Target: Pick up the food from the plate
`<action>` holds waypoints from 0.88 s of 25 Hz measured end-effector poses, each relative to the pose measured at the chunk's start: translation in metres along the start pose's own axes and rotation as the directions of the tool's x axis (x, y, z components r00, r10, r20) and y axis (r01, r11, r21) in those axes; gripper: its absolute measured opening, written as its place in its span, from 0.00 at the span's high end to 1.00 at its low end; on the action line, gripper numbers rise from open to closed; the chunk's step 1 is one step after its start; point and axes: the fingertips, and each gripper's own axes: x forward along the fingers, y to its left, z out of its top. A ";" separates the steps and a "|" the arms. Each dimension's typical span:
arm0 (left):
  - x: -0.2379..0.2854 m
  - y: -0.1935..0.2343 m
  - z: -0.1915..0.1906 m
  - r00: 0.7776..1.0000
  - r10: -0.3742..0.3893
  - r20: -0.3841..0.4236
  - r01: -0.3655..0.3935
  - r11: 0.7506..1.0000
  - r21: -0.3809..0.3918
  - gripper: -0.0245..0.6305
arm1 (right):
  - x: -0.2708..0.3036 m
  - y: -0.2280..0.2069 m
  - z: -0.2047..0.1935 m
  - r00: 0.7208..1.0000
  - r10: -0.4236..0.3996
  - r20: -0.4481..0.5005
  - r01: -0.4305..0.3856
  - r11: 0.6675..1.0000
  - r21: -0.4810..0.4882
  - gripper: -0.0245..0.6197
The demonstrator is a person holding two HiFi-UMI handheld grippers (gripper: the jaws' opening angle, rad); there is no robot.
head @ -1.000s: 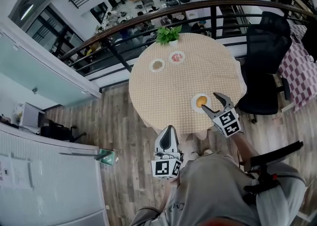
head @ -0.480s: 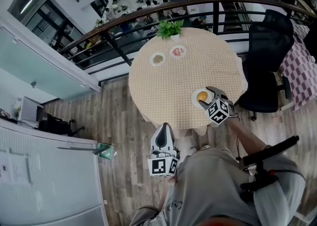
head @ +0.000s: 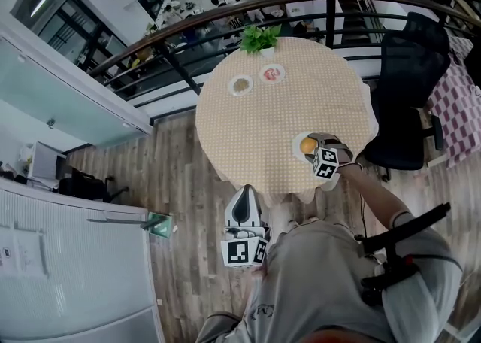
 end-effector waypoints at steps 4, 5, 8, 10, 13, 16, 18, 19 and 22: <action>0.000 0.004 -0.002 1.000 0.008 -0.009 -0.008 1.000 0.005 0.95 | 0.030 0.005 -0.017 0.998 0.050 -0.042 -0.053 0.996 -0.071 0.50; 0.001 0.005 -0.003 1.000 0.011 -0.011 -0.011 1.000 0.006 0.95 | 0.037 0.006 -0.022 0.997 0.059 -0.058 -0.064 0.993 -0.102 0.50; 0.002 0.005 -0.005 1.000 0.026 -0.014 -0.026 1.000 0.002 0.95 | 0.054 0.011 -0.037 0.991 0.083 -0.109 -0.104 0.973 -0.205 0.50; 0.003 0.006 -0.006 0.999 0.037 -0.019 -0.037 0.999 -0.001 0.95 | 0.063 0.016 -0.043 0.986 0.104 -0.133 -0.134 0.961 -0.242 0.50; 0.005 0.010 -0.006 0.999 0.046 -0.028 -0.046 0.999 0.000 0.95 | 0.077 0.023 -0.049 0.977 0.129 -0.169 -0.174 0.942 -0.288 0.50; 0.008 0.008 -0.007 0.998 0.054 -0.033 -0.054 0.999 0.005 0.95 | 0.090 0.027 -0.061 0.967 0.154 -0.202 -0.212 0.928 -0.306 0.50; 0.010 0.009 -0.008 0.997 0.062 -0.036 -0.062 0.998 0.008 0.95 | 0.099 0.028 -0.069 0.958 0.183 -0.222 -0.242 0.929 -0.280 0.50; 0.010 0.009 -0.008 0.997 0.068 -0.037 -0.067 0.998 0.008 0.95 | 0.103 0.029 -0.072 0.954 0.196 -0.229 -0.255 0.930 -0.266 0.50; 0.008 0.010 -0.008 0.996 0.084 -0.039 -0.084 0.996 0.009 0.95 | 0.112 0.031 -0.078 0.946 0.217 -0.242 -0.277 0.927 -0.253 0.50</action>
